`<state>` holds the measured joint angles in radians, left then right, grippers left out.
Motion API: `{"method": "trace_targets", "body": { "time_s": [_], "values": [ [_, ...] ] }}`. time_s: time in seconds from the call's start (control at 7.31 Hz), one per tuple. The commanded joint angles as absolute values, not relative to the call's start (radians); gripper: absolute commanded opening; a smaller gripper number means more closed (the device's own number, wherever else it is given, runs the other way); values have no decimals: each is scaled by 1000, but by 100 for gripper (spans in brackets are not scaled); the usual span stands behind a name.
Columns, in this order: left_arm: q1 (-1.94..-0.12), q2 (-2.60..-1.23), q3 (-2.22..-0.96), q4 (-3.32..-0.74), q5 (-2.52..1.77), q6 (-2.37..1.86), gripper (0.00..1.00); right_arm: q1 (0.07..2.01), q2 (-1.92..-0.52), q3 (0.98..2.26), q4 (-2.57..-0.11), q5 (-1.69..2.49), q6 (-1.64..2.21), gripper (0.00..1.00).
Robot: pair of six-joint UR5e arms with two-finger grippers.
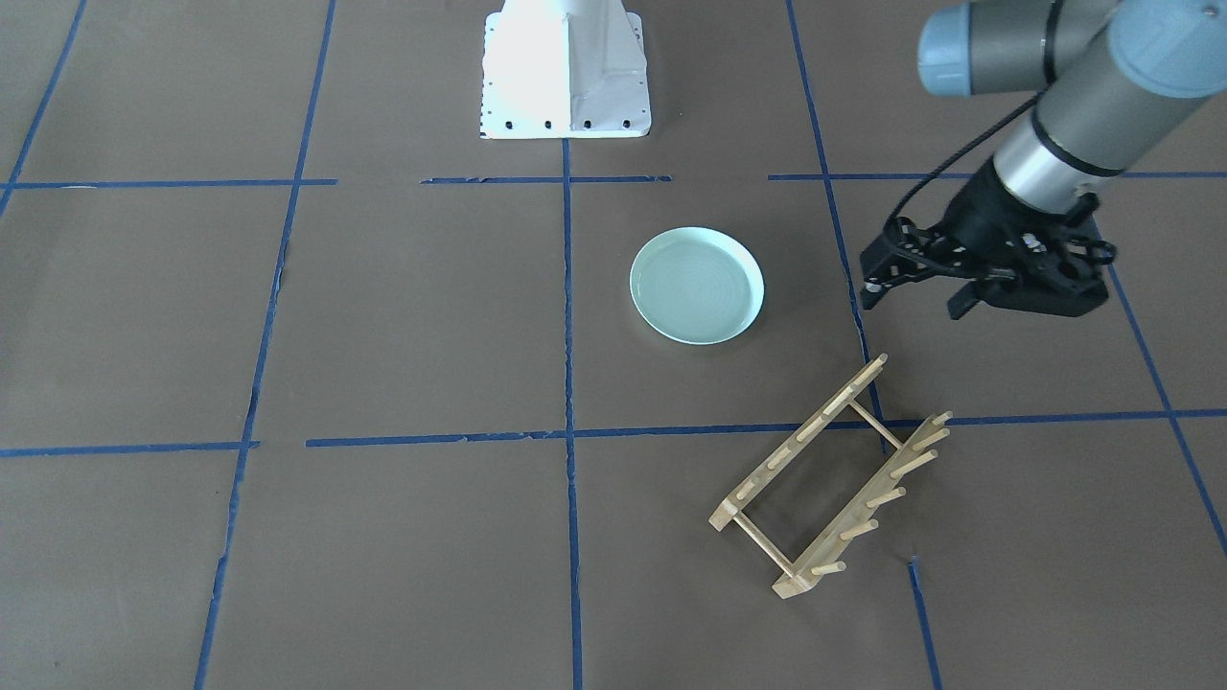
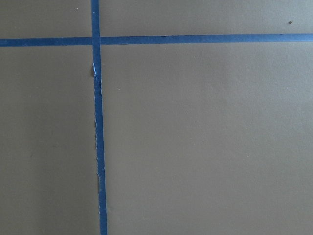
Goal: Place plate on rack
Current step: 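Move the left gripper past the rack down to the green plate's rim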
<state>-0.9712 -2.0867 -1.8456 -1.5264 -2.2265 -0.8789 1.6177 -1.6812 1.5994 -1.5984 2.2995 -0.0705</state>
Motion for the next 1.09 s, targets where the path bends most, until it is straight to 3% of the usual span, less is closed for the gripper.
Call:
{"method": "trace_targets", "body": {
  "time_s": [0.0,0.27,0.41,0.82,0.96],
  "values": [
    [-776,-2246,-1786,-1403,-2131,-1158,100,1618,-1681,1600,-1598,2299,-71,100],
    [-616,-2444,-1575,-1308,-2019,-1322,100,1618,-1681,1600,-1598,2299,-71,100],
    [-568,-2474,-1472,-1310,-1997,-1350,100,1618,-1681,1600,-1598,2299,-71,100],
    [-511,-2465,-1454,-1310,-1945,-1353,99,1617,-1681,1600,-1598,2299,-71,100],
    [-508,-2462,-1448,-1315,-1931,-1351,94,1617,-1681,1600,-1598,2299,-71,100]
  ]
}}
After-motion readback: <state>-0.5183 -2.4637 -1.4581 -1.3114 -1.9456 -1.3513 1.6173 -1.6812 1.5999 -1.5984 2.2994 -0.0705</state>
